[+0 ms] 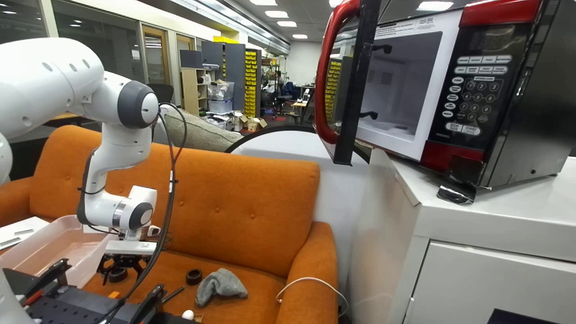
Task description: Pick the orange cube and move it up on the couch
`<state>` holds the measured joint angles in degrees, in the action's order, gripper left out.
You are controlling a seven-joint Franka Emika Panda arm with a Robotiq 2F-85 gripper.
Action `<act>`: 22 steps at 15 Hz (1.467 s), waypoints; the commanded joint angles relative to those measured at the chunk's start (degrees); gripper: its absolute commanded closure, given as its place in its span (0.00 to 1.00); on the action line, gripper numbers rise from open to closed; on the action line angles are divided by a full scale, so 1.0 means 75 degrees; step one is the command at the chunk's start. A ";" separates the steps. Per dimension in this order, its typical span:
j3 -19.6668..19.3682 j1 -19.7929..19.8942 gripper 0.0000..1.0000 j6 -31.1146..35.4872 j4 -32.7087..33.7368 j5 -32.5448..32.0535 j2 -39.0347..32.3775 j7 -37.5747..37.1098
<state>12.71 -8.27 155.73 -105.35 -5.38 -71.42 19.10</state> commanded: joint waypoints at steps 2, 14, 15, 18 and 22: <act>0.0049 0.0028 0.00 -0.0022 0.0227 -0.0163 -0.0171 -0.0127; -0.0352 -0.0809 0.00 0.1239 0.0575 0.0124 -0.0839 -0.1762; -0.0492 -0.1021 0.00 0.1445 0.0603 0.0159 -0.0910 -0.2089; -0.0880 -0.1562 0.00 0.1717 0.0617 0.0291 -0.1003 -0.2924; -0.1221 -0.2039 0.00 0.1712 0.0713 0.0397 -0.1028 -0.3574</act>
<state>5.37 -21.03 167.67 -100.66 -3.62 -78.89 -4.98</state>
